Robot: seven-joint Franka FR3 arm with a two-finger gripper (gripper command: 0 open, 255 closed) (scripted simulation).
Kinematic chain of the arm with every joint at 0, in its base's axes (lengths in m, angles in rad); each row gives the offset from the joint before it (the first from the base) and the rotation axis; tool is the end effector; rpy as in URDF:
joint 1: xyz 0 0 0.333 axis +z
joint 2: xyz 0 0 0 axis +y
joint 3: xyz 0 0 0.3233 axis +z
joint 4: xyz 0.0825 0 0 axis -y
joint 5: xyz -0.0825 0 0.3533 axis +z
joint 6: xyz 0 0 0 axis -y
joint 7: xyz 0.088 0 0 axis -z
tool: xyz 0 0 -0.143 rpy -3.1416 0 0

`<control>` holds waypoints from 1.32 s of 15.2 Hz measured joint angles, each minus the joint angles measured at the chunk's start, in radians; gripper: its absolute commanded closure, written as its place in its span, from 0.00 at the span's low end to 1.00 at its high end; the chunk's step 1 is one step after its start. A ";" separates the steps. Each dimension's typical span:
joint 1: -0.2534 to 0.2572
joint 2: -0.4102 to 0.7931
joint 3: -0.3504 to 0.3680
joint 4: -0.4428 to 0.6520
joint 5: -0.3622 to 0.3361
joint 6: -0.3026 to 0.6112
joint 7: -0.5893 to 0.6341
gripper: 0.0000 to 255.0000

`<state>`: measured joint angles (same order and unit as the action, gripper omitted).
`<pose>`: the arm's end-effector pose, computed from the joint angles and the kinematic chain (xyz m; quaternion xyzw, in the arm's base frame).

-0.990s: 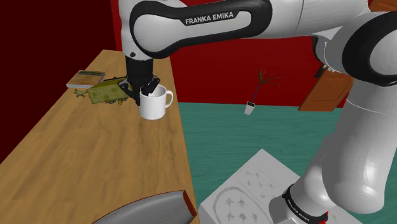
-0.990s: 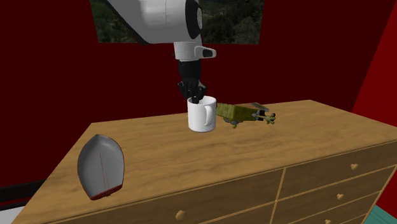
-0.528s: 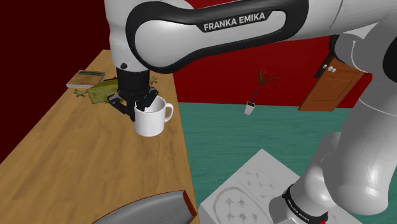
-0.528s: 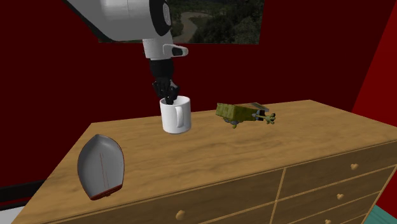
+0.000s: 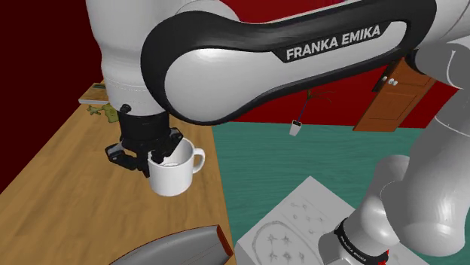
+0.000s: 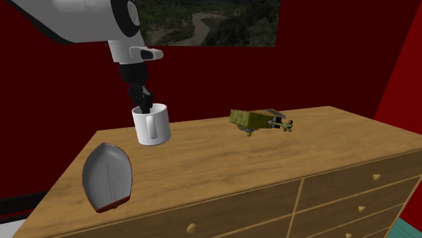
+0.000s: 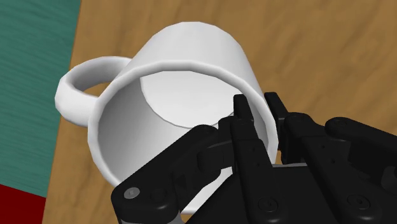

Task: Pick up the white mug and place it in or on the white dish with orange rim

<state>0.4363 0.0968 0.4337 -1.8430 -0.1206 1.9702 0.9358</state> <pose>0.3774 0.4195 0.4612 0.9991 -0.0118 0.0404 0.0064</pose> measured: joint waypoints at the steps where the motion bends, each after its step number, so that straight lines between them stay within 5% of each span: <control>1: 0.011 -0.005 0.009 -0.004 0.001 -0.003 0.020 1.00; 11: 0.143 0.003 0.115 0.024 -0.019 -0.047 0.259 1.00; 20: 0.158 0.035 0.122 -0.031 -0.043 0.030 0.302 1.00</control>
<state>0.5945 0.1314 0.5556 -1.8736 -0.1635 2.0003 1.2376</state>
